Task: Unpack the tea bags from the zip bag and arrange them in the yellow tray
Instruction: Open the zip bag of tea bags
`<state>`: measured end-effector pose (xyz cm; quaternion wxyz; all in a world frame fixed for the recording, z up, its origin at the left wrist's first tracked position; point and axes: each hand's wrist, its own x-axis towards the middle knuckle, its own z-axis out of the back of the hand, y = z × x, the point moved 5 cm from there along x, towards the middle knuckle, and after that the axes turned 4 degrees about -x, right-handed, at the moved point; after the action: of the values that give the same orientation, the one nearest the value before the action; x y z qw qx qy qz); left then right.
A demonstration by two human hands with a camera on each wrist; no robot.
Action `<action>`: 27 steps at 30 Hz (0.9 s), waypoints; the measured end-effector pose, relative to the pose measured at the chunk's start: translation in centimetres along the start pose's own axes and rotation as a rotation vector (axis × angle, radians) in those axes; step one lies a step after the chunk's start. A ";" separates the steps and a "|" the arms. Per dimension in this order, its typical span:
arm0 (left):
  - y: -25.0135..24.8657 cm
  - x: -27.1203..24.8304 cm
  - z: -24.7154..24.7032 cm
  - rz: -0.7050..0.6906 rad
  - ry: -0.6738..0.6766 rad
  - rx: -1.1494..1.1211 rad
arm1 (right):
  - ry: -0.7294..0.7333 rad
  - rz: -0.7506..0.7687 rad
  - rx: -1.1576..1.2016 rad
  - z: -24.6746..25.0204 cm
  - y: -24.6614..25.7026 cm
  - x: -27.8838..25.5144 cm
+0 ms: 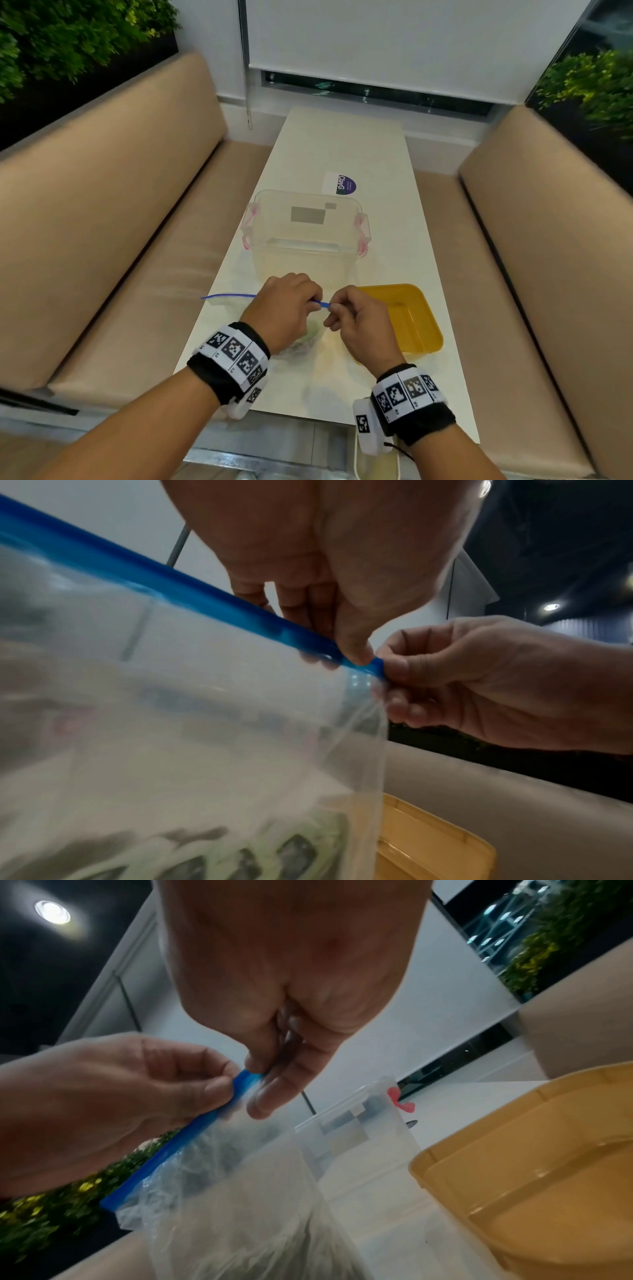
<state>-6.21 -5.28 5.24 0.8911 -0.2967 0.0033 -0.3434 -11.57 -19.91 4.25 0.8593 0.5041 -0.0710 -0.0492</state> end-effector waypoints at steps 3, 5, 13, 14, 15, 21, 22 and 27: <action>2.6 -1.6 1.6 0.056 -0.085 -0.006 | -0.069 -0.029 0.020 1.5 -1.2 -0.5; 5.0 -3.3 2.8 0.103 -0.143 -0.013 | -0.086 -0.049 0.023 2.5 -2.0 -1.1; 8.5 -7.5 5.0 0.162 -0.272 0.049 | -0.042 -0.045 -0.011 3.2 -3.1 -2.5; 8.2 -7.6 5.2 0.149 -0.301 0.050 | -0.034 -0.013 -0.061 3.3 -2.7 -2.4; 7.7 -7.7 5.3 0.125 -0.325 0.055 | -0.033 0.028 -0.119 3.4 -2.1 -2.3; 5.1 -8.4 3.1 -0.068 -0.320 0.105 | 0.153 0.023 -0.307 1.2 0.2 -1.0; 4.9 -8.5 2.7 -0.088 -0.316 0.100 | 0.188 0.004 -0.325 0.4 0.2 -0.9; 3.3 -9.6 1.1 -0.204 -0.254 0.179 | 0.221 -0.044 -0.414 -1.7 0.4 -0.8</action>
<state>-11.25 3.13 2.53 0.8676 -0.2561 -0.1699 -0.3909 -12.08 -18.11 3.72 0.9456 0.3210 0.0460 -0.0259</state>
